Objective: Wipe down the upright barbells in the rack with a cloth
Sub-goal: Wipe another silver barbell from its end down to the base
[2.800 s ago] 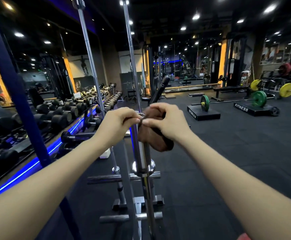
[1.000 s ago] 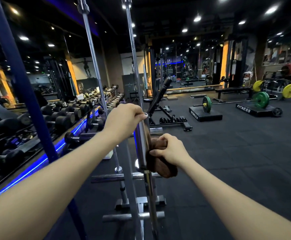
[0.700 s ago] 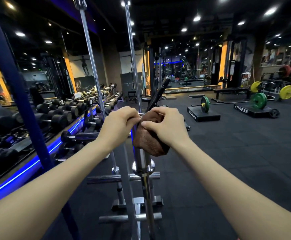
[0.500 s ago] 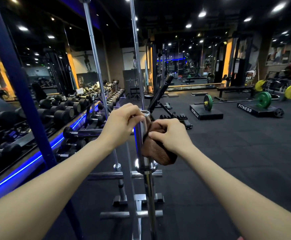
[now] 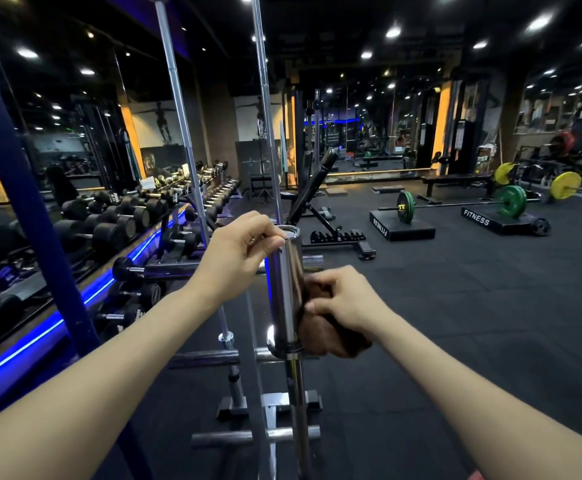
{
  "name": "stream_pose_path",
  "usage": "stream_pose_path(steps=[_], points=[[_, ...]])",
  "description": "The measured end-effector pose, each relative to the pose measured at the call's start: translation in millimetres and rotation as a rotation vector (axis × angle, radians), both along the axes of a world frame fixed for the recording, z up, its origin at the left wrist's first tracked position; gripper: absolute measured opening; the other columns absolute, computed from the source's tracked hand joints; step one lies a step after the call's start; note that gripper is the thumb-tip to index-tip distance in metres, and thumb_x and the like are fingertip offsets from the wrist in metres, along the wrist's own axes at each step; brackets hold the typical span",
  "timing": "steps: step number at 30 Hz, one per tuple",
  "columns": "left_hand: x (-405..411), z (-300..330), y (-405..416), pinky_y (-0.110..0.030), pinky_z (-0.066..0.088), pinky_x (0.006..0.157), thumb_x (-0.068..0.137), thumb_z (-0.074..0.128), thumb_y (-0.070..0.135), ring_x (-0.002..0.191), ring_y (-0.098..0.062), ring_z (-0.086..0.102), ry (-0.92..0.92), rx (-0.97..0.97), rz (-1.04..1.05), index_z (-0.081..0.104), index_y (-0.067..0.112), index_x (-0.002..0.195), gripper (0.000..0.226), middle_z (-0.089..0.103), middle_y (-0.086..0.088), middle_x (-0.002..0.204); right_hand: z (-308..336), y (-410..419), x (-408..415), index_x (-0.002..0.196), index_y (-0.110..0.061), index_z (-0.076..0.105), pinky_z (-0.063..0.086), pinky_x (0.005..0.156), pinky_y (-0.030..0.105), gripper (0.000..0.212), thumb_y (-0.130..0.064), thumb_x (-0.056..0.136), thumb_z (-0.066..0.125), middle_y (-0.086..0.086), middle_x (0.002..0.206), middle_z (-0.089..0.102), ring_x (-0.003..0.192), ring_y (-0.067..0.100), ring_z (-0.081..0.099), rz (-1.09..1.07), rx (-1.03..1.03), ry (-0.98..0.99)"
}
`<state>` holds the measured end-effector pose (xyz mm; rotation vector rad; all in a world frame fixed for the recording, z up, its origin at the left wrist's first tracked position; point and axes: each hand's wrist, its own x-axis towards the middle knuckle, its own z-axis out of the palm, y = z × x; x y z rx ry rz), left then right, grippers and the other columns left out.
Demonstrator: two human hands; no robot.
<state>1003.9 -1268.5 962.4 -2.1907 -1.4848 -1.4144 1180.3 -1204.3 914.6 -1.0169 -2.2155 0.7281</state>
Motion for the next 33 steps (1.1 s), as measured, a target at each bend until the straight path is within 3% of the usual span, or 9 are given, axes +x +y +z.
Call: stream_pose_path(steps=[4,8,12,16,21,24,28,31,33], points=[[1.0,1.7,0.0,-0.021,0.042,0.073,0.087,0.058,0.018,0.08,-0.016,0.055,-0.002,-0.021,0.008,0.066,0.005,0.088,0.015,0.062,-0.01,0.087,-8.5,3.7,1.1,0.117,-0.021,0.068,0.035,0.079,0.013,0.042,-0.012,0.078,0.076,0.0,0.11,0.07,0.1,0.008,0.059,0.019,-0.044,-0.086],[6.8,10.6,-8.5,-0.023,0.041,0.07,0.091,0.06,0.012,0.079,-0.02,0.055,0.102,-0.03,0.046,0.062,0.004,0.085,0.01,0.061,-0.005,0.085,-10.8,1.8,3.0,0.12,-0.023,0.066,0.036,0.083,0.016,0.042,-0.014,0.08,0.074,0.001,0.111,0.07,0.106,0.013,0.06,0.008,-0.056,-0.141],[31.9,35.6,-13.6,-0.032,0.032,0.065,0.098,0.041,0.042,0.083,-0.026,0.052,0.43,-0.143,0.479,0.053,0.013,0.084,0.034,0.056,0.0,0.087,-11.1,-0.9,2.9,0.117,-0.024,0.067,0.04,0.085,0.019,0.036,-0.012,0.083,0.07,-0.001,0.109,0.07,0.104,0.014,0.061,0.025,-0.078,-0.176],[60.7,33.1,-7.7,-0.035,0.034,0.068,0.1,0.042,0.034,0.1,-0.037,0.059,0.571,-0.147,0.697,0.061,0.011,0.102,0.03,0.061,-0.01,0.106,-13.6,-1.8,1.5,0.117,-0.028,0.066,0.045,0.096,0.03,0.036,-0.018,0.083,0.07,-0.001,0.113,0.069,0.109,0.02,0.061,-0.008,-0.049,-0.238],[47.8,28.8,-17.1,-0.031,0.027,0.07,0.098,0.048,0.03,0.104,-0.028,0.055,0.377,-0.129,0.564,0.066,0.015,0.107,0.026,0.062,-0.005,0.108,-22.0,-10.5,2.5,0.116,-0.029,0.066,0.046,0.097,0.037,0.035,-0.02,0.082,0.069,0.002,0.113,0.068,0.11,0.026,0.06,-0.031,0.002,-0.221],[34.7,24.3,-19.8,-0.033,0.037,0.074,0.093,0.057,0.026,0.098,-0.025,0.058,0.237,-0.07,0.394,0.071,0.014,0.097,0.019,0.066,0.0,0.099,-24.5,-16.7,3.4,0.107,-0.025,0.069,0.048,0.092,0.037,0.03,-0.019,0.078,0.069,0.004,0.108,0.069,0.105,0.026,0.061,-0.067,0.018,-0.132],[20.3,17.7,-15.9,-0.037,0.048,0.075,0.087,0.066,0.017,0.085,-0.022,0.062,0.128,-0.026,0.235,0.073,0.011,0.088,0.009,0.068,0.001,0.087,-4.1,-22.2,4.4,0.088,-0.011,0.071,0.042,0.07,0.025,0.016,-0.015,0.073,0.073,0.005,0.087,0.069,0.084,0.02,0.06,-0.095,0.066,0.042],[14.7,15.6,-13.0,-0.03,0.046,0.076,0.086,0.067,0.015,0.082,-0.017,0.061,0.116,0.001,0.166,0.073,0.008,0.088,0.009,0.07,-0.003,0.086,42.6,-22.6,3.5,0.078,-0.004,0.068,0.04,0.064,0.028,0.013,-0.014,0.072,0.075,0.009,0.077,0.067,0.073,0.018,0.055,-0.075,0.231,0.18],[11.4,14.6,-12.4,-0.019,0.043,0.072,0.084,0.064,0.019,0.077,-0.01,0.057,0.118,-0.003,0.106,0.072,0.006,0.086,0.015,0.068,-0.005,0.082,70.6,-20.8,0.7,0.088,-0.008,0.072,0.044,0.074,0.029,0.019,-0.02,0.073,0.076,0.004,0.087,0.07,0.082,0.016,0.059,-0.079,0.307,0.237]])
